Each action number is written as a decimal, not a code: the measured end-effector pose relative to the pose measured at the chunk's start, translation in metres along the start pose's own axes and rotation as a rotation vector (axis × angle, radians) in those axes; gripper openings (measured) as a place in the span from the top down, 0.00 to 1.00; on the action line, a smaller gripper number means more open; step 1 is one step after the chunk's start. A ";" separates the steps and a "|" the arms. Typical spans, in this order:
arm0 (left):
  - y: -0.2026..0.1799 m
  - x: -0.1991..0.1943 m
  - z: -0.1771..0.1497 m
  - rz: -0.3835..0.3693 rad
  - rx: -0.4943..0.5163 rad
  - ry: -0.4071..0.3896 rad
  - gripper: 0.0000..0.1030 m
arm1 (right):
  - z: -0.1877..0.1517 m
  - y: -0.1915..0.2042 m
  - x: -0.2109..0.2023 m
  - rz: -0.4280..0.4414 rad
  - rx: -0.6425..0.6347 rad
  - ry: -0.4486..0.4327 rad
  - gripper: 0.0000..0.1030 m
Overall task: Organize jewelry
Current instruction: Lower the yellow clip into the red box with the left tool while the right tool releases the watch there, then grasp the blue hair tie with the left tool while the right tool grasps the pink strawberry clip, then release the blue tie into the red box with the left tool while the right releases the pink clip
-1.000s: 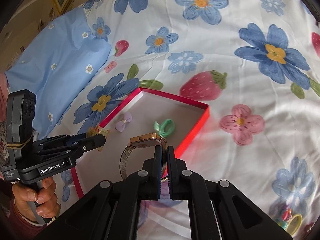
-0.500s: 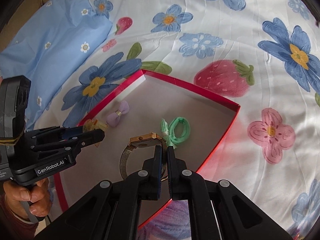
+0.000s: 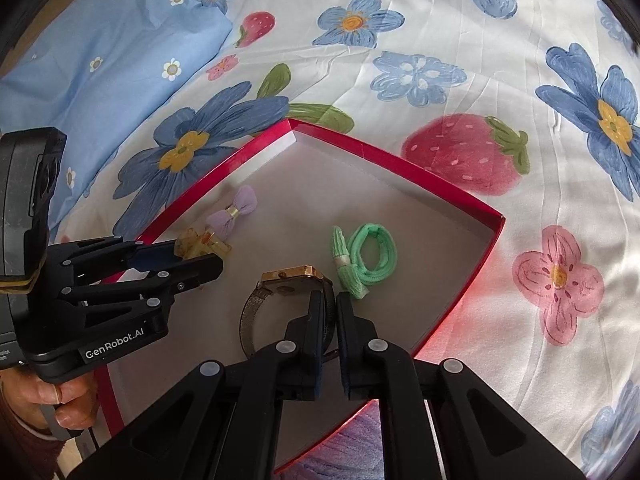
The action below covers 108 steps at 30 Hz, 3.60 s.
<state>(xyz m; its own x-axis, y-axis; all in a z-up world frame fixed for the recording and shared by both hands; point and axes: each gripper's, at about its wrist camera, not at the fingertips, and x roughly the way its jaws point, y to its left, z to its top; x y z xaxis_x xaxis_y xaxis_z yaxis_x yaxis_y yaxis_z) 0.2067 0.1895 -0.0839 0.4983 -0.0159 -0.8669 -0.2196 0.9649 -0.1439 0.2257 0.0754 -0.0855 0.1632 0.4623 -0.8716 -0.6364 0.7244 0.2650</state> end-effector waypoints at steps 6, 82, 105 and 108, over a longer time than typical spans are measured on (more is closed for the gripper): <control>0.002 -0.003 0.000 0.006 -0.010 0.002 0.65 | 0.001 0.000 -0.001 0.005 0.006 -0.001 0.91; -0.237 -0.011 -0.044 -0.236 0.425 0.073 0.85 | -0.211 -0.196 -0.181 -0.302 0.335 -0.080 0.66; -0.148 -0.092 -0.057 -0.304 0.217 -0.059 0.92 | -0.181 -0.138 -0.193 -0.112 0.329 -0.200 0.82; -0.135 -0.098 -0.063 -0.307 0.196 -0.056 0.92 | -0.174 -0.121 -0.188 -0.091 0.299 -0.199 0.82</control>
<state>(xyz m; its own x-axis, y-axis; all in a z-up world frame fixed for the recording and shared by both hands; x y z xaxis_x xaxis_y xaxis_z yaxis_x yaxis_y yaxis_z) 0.1348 0.0446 -0.0097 0.5628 -0.3030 -0.7691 0.1089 0.9495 -0.2944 0.1415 -0.1884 -0.0251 0.3714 0.4581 -0.8076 -0.3684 0.8711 0.3247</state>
